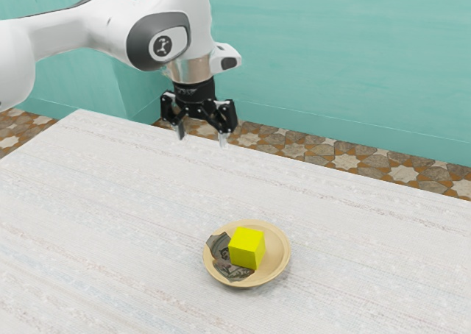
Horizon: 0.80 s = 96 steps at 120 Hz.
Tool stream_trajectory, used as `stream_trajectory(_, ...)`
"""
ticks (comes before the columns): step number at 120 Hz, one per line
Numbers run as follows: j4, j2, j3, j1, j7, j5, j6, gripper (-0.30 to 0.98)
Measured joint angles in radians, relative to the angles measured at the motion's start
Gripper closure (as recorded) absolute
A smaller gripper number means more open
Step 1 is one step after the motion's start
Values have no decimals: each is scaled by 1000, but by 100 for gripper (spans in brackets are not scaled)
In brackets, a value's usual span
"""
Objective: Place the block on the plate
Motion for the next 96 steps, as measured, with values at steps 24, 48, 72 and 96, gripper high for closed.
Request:
stream_trajectory(24, 78, -2, 0, 46, 38, 12, -101, 0)
stream_trajectory(48, 111, -2, -1, 132, 105, 17, -153, 0)
stream_trajectory(72, 170, 1, -9, 254, 191, 21, -177, 0)
stream_trajectory(96, 177, -7, -102, 423, 257, 43, -195, 0)
